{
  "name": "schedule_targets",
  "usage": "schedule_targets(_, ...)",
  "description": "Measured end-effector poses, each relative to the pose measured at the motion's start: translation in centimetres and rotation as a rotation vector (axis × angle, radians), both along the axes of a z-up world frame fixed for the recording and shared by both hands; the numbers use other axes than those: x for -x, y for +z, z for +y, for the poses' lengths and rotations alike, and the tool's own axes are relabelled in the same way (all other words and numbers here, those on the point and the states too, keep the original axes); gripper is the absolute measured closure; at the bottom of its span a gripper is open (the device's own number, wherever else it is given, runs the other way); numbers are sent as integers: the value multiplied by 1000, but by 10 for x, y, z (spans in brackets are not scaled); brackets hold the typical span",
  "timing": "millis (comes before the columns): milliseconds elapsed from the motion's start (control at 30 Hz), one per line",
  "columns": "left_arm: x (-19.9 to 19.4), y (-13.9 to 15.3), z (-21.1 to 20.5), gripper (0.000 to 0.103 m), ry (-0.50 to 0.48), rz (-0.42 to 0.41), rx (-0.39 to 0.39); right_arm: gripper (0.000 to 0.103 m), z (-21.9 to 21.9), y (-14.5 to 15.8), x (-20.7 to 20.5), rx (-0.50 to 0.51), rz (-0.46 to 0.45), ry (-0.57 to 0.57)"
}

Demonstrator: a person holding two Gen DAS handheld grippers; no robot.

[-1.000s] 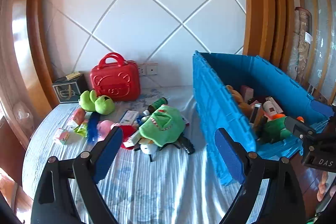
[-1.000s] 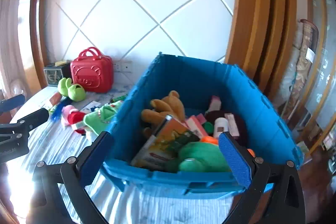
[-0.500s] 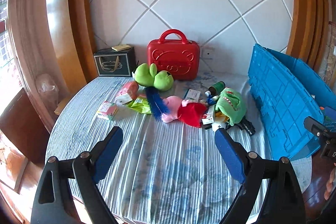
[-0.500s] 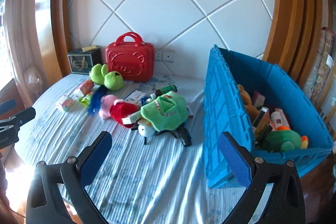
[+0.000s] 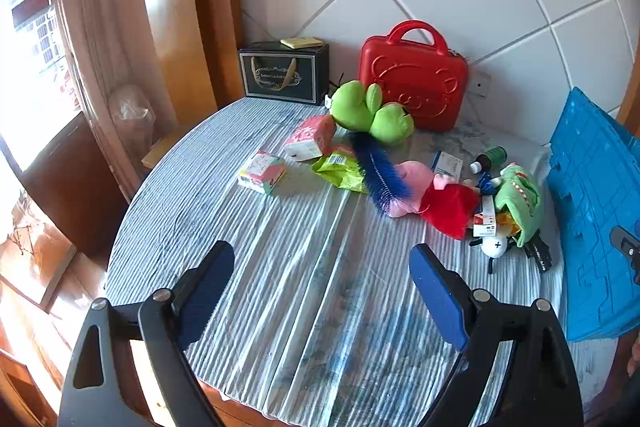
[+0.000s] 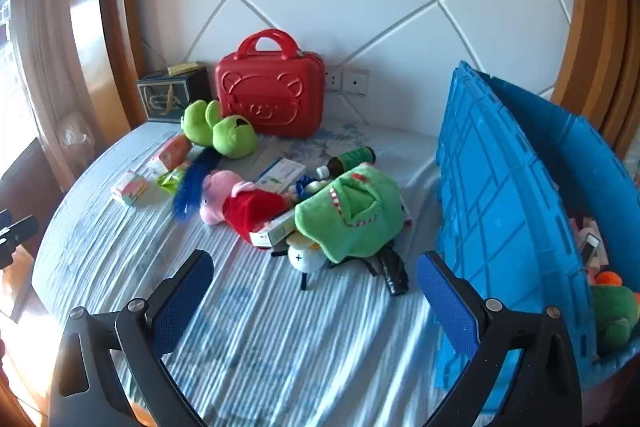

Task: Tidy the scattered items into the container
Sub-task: 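Withdraw both tools from the crate back toward the table, then grasp the pink Kotex pad pack with left tool while right tool grasps the pink tissue pack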

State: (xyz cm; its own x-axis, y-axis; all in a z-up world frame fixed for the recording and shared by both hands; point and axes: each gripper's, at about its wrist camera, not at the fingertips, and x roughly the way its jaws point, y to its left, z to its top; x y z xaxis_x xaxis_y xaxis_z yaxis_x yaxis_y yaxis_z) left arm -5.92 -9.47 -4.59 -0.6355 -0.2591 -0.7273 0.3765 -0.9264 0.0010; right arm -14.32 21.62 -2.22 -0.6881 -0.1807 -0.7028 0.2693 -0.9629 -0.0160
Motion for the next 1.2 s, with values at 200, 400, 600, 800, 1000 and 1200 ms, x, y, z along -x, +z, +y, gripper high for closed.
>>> schedule_targets(200,4,-12,-36,13,54,-41,-2,0,-21,-16,23,7,-40,41)
schedule_targets(400,20,-23,-78,13,44,-56,-13,0,-56,-24,36,10,-59,38)
schedule_targets(600,56,-40,-141,13,-50,-73,-29,0,-125,-29,49,4,-62,10)
schedule_targets(800,104,-66,-203,13,-132,-140,-53,0,-211,-42,71,39,-121,-17)
schedule_targets(1000,153,-104,-235,13,-172,-200,-99,0,-283,-61,100,44,-172,6)
schedule_targets(1200,209,-156,-240,13,-214,-261,-141,0,-332,-97,143,19,-225,53)
